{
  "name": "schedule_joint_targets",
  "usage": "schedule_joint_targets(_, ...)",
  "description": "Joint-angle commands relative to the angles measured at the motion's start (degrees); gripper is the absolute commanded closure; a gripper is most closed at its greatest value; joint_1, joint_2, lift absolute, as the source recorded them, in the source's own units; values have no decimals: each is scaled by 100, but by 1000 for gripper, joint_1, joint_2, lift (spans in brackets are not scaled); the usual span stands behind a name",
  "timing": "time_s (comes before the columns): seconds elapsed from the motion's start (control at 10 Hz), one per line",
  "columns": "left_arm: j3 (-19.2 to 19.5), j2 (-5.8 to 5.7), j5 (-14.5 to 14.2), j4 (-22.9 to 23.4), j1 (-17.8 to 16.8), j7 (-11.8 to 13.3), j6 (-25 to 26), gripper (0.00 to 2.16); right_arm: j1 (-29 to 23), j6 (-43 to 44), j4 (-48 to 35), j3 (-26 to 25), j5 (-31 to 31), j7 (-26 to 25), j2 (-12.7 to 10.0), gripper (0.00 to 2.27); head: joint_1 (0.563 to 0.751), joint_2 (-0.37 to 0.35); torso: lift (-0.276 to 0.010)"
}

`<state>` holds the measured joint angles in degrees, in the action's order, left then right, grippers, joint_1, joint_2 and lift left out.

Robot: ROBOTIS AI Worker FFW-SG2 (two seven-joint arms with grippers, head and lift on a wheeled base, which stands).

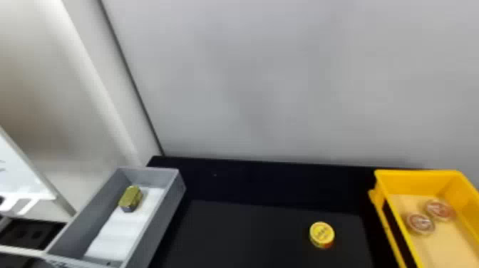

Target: Pick up the round yellow can and place it in the yellow rectangular box

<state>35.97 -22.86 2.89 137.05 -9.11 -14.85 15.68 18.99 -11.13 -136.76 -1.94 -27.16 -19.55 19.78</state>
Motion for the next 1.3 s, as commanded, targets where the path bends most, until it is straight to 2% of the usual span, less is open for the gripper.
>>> schedule_joint_targets(0.0, -27, -18, 1, -3, 5, -9, 24, 24, 79, -646, 0, 1, 737, -5, -18, 159, 621, 223, 0)
schedule_joint_targets(0.1, -27, -35, 1, -3, 14, -9, 33, 24, 246, -1534, 0, 1, 1564, -49, -62, 159, 621, 223, 0)
schedule_joint_targets(0.3, -27, -79, 1, 6, 32, -9, 86, 24, 703, -3811, -9, -87, 2452, 22, -282, 163, 621, 223, 0)
schedule_joint_targets(0.4, -98, -70, 1, -3, -47, -9, 94, 24, 905, -5034, 0, -316, 2716, 391, -343, 163, 621, 223, 0)
schedule_joint_targets(0.5, -274, -70, 28, -3, -188, -18, 156, 24, 1001, -5878, 61, -483, 2830, 786, -326, 160, 621, 223, 0)
schedule_joint_targets(0.6, -388, -70, 71, -3, -258, -27, 218, 24, 1054, -6449, 395, -544, 2839, 1445, -334, 151, 621, 223, 0)
schedule_joint_targets(0.7, -405, -70, 71, -3, -285, -27, 270, 24, 1019, -6590, 844, -483, 2909, 1929, -343, 127, 621, 223, 0)
schedule_joint_targets(0.9, -555, -70, 63, -3, -372, -27, 270, 24, 755, -6476, 1890, -447, 3849, 2008, -361, 125, 621, 223, 0)
schedule_joint_targets(1.0, -652, -62, 63, -3, -390, -89, 253, 24, 659, -6317, 2478, -351, 4060, 2193, -370, 125, 621, 223, 0)
schedule_joint_targets(1.2, -713, -53, 63, -12, -364, -89, 279, 24, 659, -5755, 3445, 97, 4095, 2518, -422, 125, 621, 223, 0)
